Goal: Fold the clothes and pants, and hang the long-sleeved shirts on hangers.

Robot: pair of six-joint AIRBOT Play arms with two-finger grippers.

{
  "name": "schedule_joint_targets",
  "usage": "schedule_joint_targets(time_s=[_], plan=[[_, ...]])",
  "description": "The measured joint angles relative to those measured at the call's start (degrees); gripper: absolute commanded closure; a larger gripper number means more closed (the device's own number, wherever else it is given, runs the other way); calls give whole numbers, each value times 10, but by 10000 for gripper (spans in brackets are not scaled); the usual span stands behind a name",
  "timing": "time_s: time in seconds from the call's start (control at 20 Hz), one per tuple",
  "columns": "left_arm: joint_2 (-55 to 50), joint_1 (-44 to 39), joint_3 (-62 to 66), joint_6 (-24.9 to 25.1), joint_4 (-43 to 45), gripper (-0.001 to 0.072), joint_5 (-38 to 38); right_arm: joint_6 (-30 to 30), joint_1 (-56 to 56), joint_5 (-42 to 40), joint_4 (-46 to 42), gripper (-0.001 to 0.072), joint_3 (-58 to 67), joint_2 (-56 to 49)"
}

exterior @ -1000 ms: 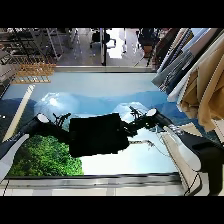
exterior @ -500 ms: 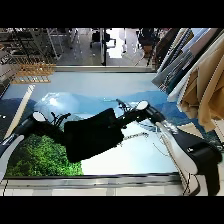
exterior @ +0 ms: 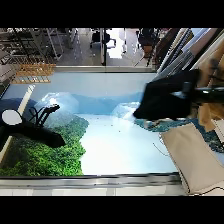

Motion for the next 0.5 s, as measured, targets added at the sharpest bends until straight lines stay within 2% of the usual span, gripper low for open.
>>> schedule_joint_targets(time_s=[0.25, 0.5], plan=[[23, 0, -26, 0, 15, 684, -3, 1, -252, 81, -45, 677, -79, 52], [26, 0, -43, 0, 20, 683, 13, 5, -389, 78, -133, 673, -332, 106]])
